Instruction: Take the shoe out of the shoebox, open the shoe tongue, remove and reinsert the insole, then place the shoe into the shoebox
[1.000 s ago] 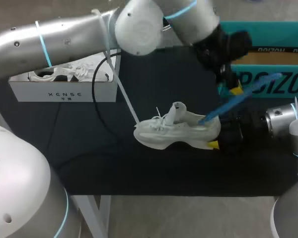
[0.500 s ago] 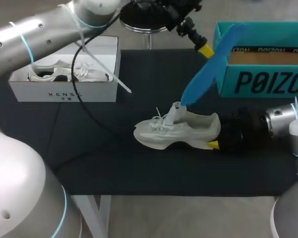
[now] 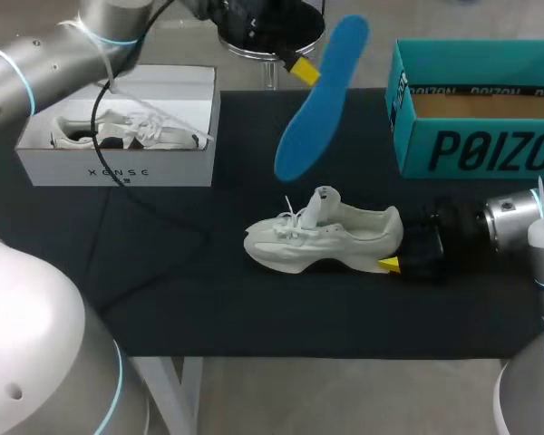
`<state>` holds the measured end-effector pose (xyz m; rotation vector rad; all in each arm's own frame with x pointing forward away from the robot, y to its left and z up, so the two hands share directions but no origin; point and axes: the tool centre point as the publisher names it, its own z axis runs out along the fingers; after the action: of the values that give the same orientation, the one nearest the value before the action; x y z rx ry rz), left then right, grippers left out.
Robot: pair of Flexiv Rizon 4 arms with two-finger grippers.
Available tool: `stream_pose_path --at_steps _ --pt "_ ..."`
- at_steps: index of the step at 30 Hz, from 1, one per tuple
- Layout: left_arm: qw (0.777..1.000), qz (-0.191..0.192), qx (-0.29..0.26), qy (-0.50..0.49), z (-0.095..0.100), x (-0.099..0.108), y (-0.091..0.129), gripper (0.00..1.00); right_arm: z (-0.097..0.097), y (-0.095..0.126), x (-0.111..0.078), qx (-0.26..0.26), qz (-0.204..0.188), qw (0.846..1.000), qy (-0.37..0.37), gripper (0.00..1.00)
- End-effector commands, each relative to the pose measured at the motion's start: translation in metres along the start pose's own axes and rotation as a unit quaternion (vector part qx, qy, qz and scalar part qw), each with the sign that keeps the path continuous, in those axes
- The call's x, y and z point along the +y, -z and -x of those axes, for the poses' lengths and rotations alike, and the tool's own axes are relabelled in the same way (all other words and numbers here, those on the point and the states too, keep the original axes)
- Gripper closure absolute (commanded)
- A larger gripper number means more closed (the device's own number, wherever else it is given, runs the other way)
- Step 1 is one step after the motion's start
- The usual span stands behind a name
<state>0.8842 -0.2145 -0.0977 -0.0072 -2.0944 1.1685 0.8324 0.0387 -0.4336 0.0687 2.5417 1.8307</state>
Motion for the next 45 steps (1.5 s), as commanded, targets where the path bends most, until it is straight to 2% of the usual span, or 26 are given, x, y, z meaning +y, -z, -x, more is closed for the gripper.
stream_pose_path --at_steps 1,7,12,19,24,30,31,32,33,34,45 --pt "0.999 -0.038 0.024 0.001 -0.006 0.01 0.012 1.0 0.001 -0.003 -0.002 0.0 -0.001 1.0 0.0 1.0" --pt "0.995 -0.085 0.046 -0.013 -0.015 0.007 0.026 1.0 0.001 -0.003 -0.002 0.0 -0.001 1.0 0.0 1.0" --pt "0.991 -0.116 0.054 -0.04 -0.021 -0.006 0.025 1.0 0.001 -0.003 -0.002 0.0 -0.001 1.0 0.0 1.0" --pt "0.989 -0.115 0.073 -0.064 -0.029 -0.022 0.02 1.0 0.001 -0.003 -0.002 0.0 -0.001 1.0 0.0 1.0" --pt "0.987 -0.112 0.087 -0.074 -0.029 -0.023 0.021 1.0 0.001 -0.003 -0.002 0.0 -0.001 1.0 0.0 1.0" --pt "0.989 -0.106 0.075 -0.076 -0.029 -0.023 0.021 1.0 0.001 -0.003 -0.002 0.0 -0.001 1.0 0.0 1.0" --pt "0.989 -0.106 0.075 -0.076 -0.029 -0.023 0.021 1.0 0.001 -0.003 -0.002 0.0 -0.001 1.0 0.0 0.97" --pt "0.989 -0.106 0.075 -0.076 -0.029 -0.023 0.021 1.0 0.001 -0.003 -0.002 0.0 -0.001 1.0 0.0 0.71" --pt "0.989 -0.106 0.075 -0.076 -0.029 -0.023 0.021 1.0 0.001 -0.003 -0.002 0.0 -0.001 1.0 0.0 0.4" --pt "0.989 -0.106 0.075 -0.076 -0.029 -0.023 0.021 1.0 0.001 -0.003 -0.002 0.0 -0.001 1.0 0.0 0.0" --pt "0.989 -0.106 0.075 -0.076 -0.029 -0.023 0.021 1.0 -0.008 0.024 -0.005 -0.035 -0.015 0.999 -0.005 0.0"
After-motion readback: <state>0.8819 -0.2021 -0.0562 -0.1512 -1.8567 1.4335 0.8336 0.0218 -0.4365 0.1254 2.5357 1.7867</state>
